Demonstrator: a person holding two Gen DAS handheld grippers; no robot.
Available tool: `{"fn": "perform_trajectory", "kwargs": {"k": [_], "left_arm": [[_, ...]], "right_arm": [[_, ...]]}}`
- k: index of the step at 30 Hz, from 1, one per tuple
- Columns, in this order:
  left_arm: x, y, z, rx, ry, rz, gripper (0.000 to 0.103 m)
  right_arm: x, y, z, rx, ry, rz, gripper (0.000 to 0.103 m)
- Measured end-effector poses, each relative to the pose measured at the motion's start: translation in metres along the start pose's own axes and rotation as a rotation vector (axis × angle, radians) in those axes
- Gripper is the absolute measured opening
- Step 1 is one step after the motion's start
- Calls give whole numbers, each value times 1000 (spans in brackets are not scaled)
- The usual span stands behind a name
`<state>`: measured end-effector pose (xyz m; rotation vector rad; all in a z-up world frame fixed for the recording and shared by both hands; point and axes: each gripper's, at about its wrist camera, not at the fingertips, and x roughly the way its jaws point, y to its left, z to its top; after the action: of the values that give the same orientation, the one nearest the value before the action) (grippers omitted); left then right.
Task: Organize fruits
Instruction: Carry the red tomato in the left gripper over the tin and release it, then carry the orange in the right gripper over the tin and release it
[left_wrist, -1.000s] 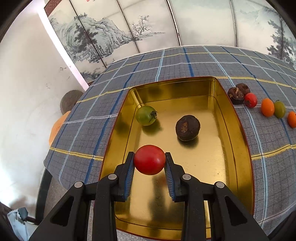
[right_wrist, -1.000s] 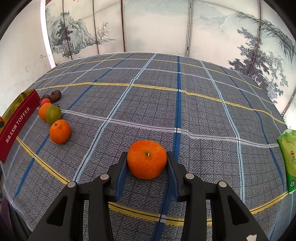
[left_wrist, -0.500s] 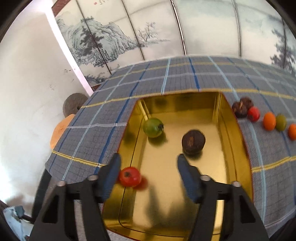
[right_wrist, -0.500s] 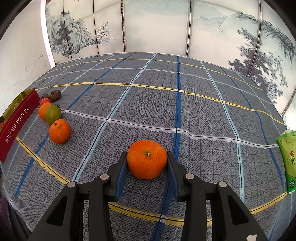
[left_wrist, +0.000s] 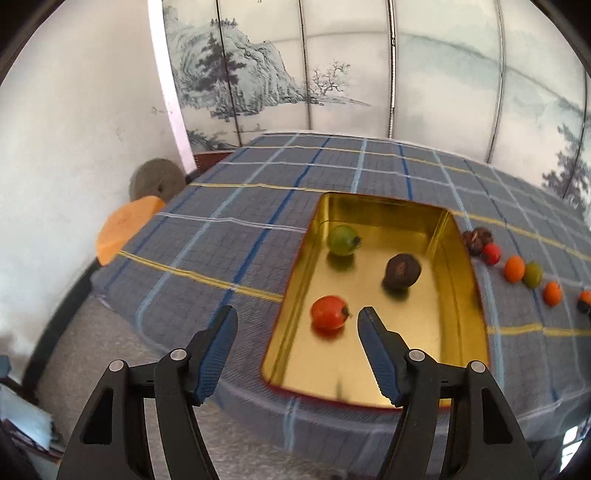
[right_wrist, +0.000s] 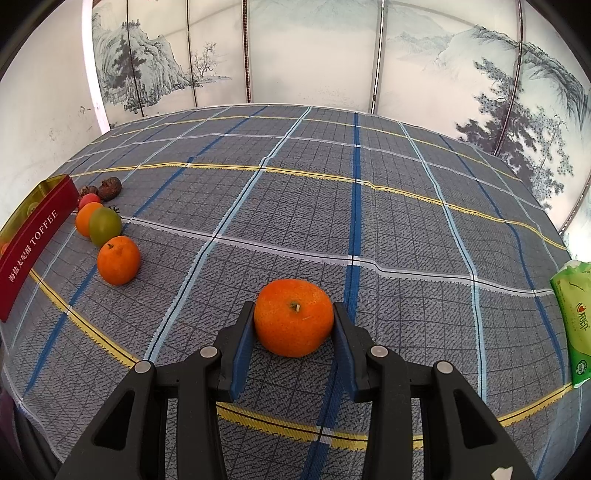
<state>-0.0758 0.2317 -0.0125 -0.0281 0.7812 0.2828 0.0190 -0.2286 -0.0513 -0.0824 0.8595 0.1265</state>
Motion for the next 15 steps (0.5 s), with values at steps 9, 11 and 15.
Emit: {"fn": "perform_trajectory", "kwargs": {"k": [9, 11, 15], "left_arm": [[-22, -11, -7, 50, -19, 39, 75], [-26, -11, -6, 42, -27, 38, 79], [-30, -9, -6, 36, -34, 40, 82]], "right_arm": [[-3, -2, 0, 47, 7, 15, 36], [-7, -1, 0, 79, 3, 42, 36], [-22, 13, 1, 100, -25, 100, 36]]}}
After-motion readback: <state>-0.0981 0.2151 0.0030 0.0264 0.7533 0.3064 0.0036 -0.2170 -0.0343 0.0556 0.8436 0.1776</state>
